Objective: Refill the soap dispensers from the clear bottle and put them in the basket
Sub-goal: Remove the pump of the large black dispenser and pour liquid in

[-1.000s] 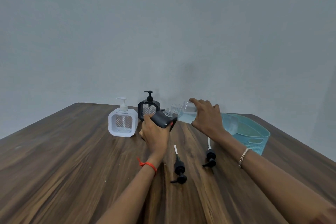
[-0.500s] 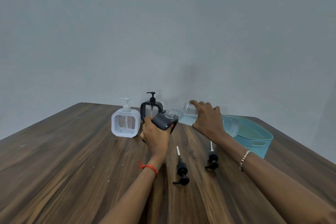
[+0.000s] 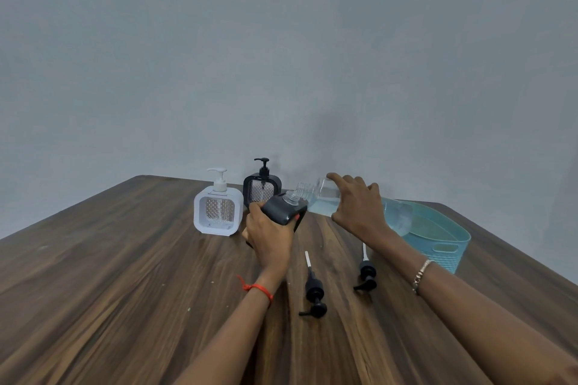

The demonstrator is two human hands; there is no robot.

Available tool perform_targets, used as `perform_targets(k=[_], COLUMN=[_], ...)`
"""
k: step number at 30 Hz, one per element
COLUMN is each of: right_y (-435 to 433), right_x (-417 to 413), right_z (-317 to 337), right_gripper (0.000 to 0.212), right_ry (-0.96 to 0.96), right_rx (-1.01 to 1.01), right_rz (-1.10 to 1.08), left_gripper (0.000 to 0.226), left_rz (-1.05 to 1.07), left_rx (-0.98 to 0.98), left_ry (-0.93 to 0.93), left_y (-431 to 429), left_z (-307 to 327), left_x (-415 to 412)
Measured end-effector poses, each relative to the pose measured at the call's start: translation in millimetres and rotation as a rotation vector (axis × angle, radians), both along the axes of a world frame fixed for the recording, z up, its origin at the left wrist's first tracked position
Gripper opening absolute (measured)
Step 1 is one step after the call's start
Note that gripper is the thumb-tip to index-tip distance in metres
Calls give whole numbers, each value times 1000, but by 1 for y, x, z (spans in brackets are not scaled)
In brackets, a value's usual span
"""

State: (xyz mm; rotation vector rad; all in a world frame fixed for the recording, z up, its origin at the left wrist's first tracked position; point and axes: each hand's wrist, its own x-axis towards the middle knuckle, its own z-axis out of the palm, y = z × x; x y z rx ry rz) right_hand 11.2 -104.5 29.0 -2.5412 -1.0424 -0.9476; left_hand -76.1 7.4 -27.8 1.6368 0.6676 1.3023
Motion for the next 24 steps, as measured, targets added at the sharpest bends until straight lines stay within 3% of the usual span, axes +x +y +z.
perform_targets(k=[24], right_y=[3], right_x=[-5], right_z=[3], right_gripper=[63], right_ry=[-3], right_rx=[-14], right_rz=[7], left_gripper=[54], left_rz=[-3], left_rx=[-43], left_ry=[-20], left_y=[0], left_z=[-2], left_x=[-4])
